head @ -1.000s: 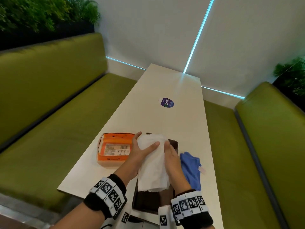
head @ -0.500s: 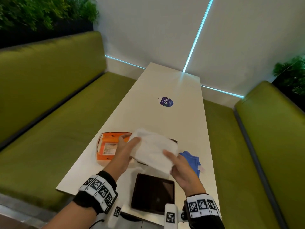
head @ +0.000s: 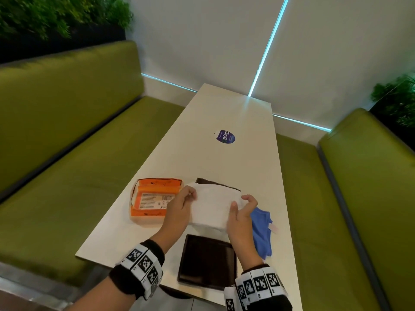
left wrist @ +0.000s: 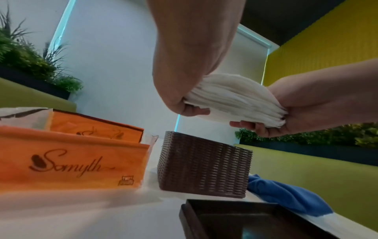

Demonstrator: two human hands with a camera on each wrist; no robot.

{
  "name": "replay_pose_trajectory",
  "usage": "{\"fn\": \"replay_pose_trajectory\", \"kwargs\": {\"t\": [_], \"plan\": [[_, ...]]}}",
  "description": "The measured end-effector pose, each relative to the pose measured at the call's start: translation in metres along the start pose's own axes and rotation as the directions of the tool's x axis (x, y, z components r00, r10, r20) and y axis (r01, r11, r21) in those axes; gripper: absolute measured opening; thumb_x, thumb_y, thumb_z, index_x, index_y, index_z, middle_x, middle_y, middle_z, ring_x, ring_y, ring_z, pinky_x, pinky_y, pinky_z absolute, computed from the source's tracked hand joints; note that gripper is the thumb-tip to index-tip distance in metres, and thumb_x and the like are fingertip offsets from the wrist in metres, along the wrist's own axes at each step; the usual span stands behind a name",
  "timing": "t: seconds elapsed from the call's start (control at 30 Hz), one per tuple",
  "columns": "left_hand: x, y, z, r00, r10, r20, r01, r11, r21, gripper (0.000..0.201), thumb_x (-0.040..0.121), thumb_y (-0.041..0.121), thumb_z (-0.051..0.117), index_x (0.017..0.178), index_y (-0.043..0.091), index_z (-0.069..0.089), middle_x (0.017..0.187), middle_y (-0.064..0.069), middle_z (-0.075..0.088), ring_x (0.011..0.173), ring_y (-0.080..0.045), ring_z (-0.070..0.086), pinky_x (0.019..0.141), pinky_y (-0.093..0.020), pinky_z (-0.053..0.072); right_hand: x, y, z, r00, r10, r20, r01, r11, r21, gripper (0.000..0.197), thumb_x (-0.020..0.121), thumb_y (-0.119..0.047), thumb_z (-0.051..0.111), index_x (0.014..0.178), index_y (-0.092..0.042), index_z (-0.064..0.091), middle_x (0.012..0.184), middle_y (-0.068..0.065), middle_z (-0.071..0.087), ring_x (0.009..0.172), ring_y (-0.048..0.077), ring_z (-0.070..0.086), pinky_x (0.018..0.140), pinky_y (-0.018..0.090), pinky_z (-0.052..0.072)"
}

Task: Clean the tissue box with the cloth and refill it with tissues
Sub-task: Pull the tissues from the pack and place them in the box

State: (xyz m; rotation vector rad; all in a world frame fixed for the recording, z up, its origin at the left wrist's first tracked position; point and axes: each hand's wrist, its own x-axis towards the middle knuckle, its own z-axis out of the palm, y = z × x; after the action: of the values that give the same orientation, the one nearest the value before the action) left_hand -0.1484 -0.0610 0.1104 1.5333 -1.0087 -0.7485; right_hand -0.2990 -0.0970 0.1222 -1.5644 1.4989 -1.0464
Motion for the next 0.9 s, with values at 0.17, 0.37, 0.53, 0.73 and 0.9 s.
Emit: {"fn": "replay_pose_trajectory", "kwargs": {"t": [0.17, 0.37, 0.53, 0.73, 0.9], "plan": [[-0.002, 0.002, -0.004, 0.997, -0.064, 0.049, 0.067, 0.997, -0.045, 0.039, 0.102, 0.001, 0.031, 0.099, 0.021, 0.064, 0.093, 0.013, 0.056, 0.074, -0.008, 0.048, 0.059, -0.018, 0.037, 0.004, 0.011, -0.005, 0.978, -0.093, 0.185, 0.115, 0.987, -0.110, 0.044, 0.102, -0.012, 0.028, 0.107, -0.054, 0.040, 0.088, -0.002, 0.051, 0.081, 0.012, 0.050, 0.068, 0.022, 0.042], [-0.001, -0.001, -0.014, 0.922, -0.295, 0.252, 0.324, 0.942, -0.083, 0.031, 0.104, 0.026, 0.041, 0.131, 0.032, 0.054, 0.124, 0.005, 0.049, 0.104, -0.014, 0.052, 0.082, -0.029, 0.050, 0.004, 0.011, -0.023, 0.916, 0.071, 0.395, -0.079, 0.997, 0.005, 0.033, 0.102, -0.027, 0.042, 0.133, -0.036, 0.050, 0.134, -0.007, 0.047, 0.127, 0.014, 0.044, 0.112, 0.034, 0.036], [0.009, 0.009, -0.023, 0.855, -0.280, 0.436, 0.335, 0.941, -0.053, 0.050, 0.097, 0.027, 0.059, 0.143, 0.029, 0.038, 0.128, 0.008, 0.052, 0.114, -0.013, 0.057, 0.096, -0.035, 0.054, 0.017, 0.004, -0.052, 0.779, 0.146, 0.609, -0.162, 0.986, -0.029, 0.077, 0.087, -0.033, 0.067, 0.150, -0.034, 0.023, 0.143, -0.012, 0.033, 0.131, 0.009, 0.033, 0.108, 0.025, 0.031], [0.044, 0.043, -0.012, 0.865, -0.198, 0.460, 0.194, 0.979, 0.057, 0.051, 0.099, 0.006, 0.053, 0.147, 0.016, 0.039, 0.128, 0.006, 0.054, 0.118, -0.014, 0.051, 0.097, -0.025, 0.046, 0.060, 0.001, -0.053, 0.857, 0.046, 0.513, 0.020, 0.992, -0.123, 0.084, 0.084, -0.019, 0.072, 0.151, -0.027, 0.022, 0.156, -0.004, 0.028, 0.141, 0.017, 0.029, 0.118, 0.042, 0.026], [0.067, 0.019, 0.002, 0.870, -0.236, 0.432, 0.185, 0.970, 0.158, 0.049, 0.096, 0.003, 0.050, 0.143, 0.013, 0.045, 0.138, -0.007, 0.057, 0.127, -0.025, 0.054, 0.110, -0.046, 0.043, 0.077, 0.009, -0.030, 0.875, 0.097, 0.475, 0.046, 0.959, -0.281, 0.083, 0.082, -0.016, 0.074, 0.150, -0.019, 0.026, 0.154, 0.003, 0.032, 0.140, 0.023, 0.032, 0.111, 0.031, 0.027]]}}
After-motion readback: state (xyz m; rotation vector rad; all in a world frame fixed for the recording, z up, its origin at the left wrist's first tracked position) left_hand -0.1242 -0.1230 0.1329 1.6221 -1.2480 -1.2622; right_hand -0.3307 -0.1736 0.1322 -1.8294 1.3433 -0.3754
